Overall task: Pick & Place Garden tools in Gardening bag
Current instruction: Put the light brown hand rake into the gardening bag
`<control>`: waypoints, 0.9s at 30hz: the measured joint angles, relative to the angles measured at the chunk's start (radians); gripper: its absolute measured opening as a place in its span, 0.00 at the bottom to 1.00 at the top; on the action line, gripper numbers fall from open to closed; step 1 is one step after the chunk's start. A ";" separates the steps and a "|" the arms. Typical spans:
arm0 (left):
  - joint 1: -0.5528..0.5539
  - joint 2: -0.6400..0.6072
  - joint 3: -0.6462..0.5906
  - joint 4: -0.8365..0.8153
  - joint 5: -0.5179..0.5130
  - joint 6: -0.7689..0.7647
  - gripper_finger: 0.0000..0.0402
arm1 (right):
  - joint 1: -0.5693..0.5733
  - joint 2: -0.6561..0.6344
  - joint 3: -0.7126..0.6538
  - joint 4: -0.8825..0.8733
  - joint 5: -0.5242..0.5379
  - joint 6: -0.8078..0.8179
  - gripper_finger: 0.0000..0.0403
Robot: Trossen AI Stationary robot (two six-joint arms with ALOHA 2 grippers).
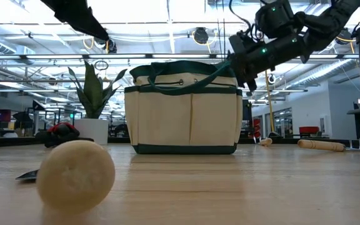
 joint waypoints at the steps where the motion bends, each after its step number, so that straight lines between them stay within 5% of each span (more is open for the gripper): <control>1: 0.000 0.000 0.000 0.000 0.000 0.000 0.42 | -0.007 0.000 0.000 -0.023 0.000 0.000 0.39; 21: 0.000 0.000 0.000 -0.018 0.004 -0.040 0.42 | -0.179 0.000 0.000 -0.302 0.011 0.030 0.39; 27: 0.000 0.000 0.000 -0.018 0.009 -0.041 0.42 | -0.224 0.000 0.000 -0.422 0.136 0.090 0.39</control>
